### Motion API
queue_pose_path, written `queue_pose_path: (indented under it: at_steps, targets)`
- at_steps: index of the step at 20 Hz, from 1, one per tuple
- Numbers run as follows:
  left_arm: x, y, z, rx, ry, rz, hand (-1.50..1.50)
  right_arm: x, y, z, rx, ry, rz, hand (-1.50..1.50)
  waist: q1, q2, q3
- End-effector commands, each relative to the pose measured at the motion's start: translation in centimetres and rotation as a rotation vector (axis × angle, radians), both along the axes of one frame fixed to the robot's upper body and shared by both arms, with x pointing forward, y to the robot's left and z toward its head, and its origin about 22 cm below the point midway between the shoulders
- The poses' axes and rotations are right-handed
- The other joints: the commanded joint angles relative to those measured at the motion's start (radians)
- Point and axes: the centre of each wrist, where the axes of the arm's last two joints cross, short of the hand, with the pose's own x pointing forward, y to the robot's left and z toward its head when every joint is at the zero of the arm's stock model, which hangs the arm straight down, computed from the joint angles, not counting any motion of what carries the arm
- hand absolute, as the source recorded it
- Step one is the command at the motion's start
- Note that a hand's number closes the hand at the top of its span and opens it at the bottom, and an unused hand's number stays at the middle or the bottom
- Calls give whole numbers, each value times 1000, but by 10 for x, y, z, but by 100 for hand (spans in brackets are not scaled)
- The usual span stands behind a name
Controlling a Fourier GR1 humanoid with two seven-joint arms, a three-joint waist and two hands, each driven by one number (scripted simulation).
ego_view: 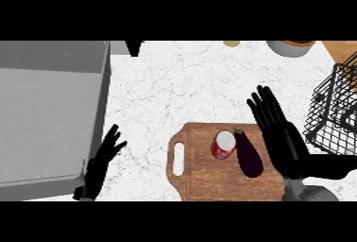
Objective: Pick the can from the cutting board and place it in the tiered basket
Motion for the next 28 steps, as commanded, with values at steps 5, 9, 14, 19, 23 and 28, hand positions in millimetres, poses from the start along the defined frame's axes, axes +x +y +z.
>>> queue_pose_path:
  at_steps: [5,9,14,19,23,28]
  targets:
    - [4,32,4,121,-36,168,0,37,-53,75,-315,-299,-282,150,-6,49,-19]
    - [-4,36,0,79,2,213,0,23,-103,21,-250,58,-834,-150,-48,53,-19]
    - [3,26,4,81,15,200,0,-6,-66,23,-158,-90,-809,-150,-39,48,-17]
    - [5,33,7,74,6,205,0,-39,-54,58,-375,44,-616,-150,-35,46,-21]
    - [-4,26,7,85,-7,197,0,-57,-60,62,-647,223,-389,-150,-33,43,-23]
    - [-2,23,-3,85,23,211,0,-64,-55,102,-975,277,-323,-150,-32,48,-26]
